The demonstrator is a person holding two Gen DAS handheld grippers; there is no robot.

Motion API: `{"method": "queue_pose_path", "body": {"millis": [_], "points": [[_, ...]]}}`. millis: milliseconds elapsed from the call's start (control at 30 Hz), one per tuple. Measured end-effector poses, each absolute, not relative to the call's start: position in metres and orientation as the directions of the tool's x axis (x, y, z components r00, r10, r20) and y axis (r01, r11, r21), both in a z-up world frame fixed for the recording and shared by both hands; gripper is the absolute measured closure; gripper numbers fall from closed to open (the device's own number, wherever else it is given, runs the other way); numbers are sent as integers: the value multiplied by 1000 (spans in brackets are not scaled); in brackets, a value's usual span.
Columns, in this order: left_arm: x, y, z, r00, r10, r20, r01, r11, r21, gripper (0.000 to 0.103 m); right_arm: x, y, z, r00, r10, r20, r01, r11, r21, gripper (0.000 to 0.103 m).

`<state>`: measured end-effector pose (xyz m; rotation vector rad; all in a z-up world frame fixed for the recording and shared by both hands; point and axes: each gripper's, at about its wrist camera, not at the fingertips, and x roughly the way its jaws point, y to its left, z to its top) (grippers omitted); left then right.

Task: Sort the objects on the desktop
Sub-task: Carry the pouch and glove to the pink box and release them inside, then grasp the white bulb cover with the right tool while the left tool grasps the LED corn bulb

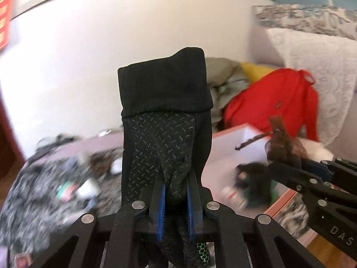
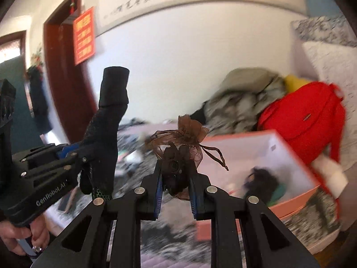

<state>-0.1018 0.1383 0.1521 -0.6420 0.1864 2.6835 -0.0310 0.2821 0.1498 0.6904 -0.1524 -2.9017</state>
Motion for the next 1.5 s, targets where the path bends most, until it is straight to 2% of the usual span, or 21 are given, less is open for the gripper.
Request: {"method": "queue_pose_path", "body": {"millis": [267,300,367,400,433,500,533,700,867,1000,1067,1233,1367,1500], "points": [[-179,225,145,-766,419,-487,-493,-869,29,92,-87,372,161,-909,-3,-417,-62,-988,143,82],[-193,234,138,-751,427,-504,-506,-863,22,87,-99,383,157,-905,12,-425,-81,-986,147,82],[-223,252,118,-692,450,-565,-537,-843,-13,63,-130,408,141,-887,31,-460,-120,-979,165,81],[-236,258,106,-663,452,-597,-544,-838,-30,32,-147,419,128,-866,31,-499,-135,-976,173,71],[-245,262,94,-648,440,-622,-536,-843,-38,18,-164,428,113,-836,40,-547,-160,-972,174,52],[-258,264,74,-655,391,-647,-499,-866,-17,17,-177,439,90,-807,63,-587,-215,-957,193,21],[-259,263,69,-658,377,-652,-492,-871,-8,15,-184,445,78,-791,73,-607,-243,-949,202,16],[-262,240,53,-668,328,-668,-439,-898,-1,13,-199,453,45,-742,75,-666,-309,-920,241,15],[-253,183,60,-712,275,-646,-356,-935,-6,10,-192,427,58,-777,61,-627,-272,-930,246,13],[-245,111,58,-752,165,-638,-237,-971,29,8,-189,368,84,-824,-2,-566,-161,-958,238,4],[-244,67,49,-758,91,-646,-159,-986,48,7,-196,326,91,-830,-65,-553,-73,-972,224,3],[-254,-36,-1,-689,-52,-723,26,-999,47,6,-226,222,74,-775,-219,-592,106,-970,219,3],[-268,-95,-55,-606,-77,-792,104,-994,16,6,-265,145,44,-703,-302,-644,204,-953,224,2],[-288,-116,-91,-582,3,-813,91,-993,-69,6,-315,70,3,-635,-318,-704,285,-944,169,1]]}}
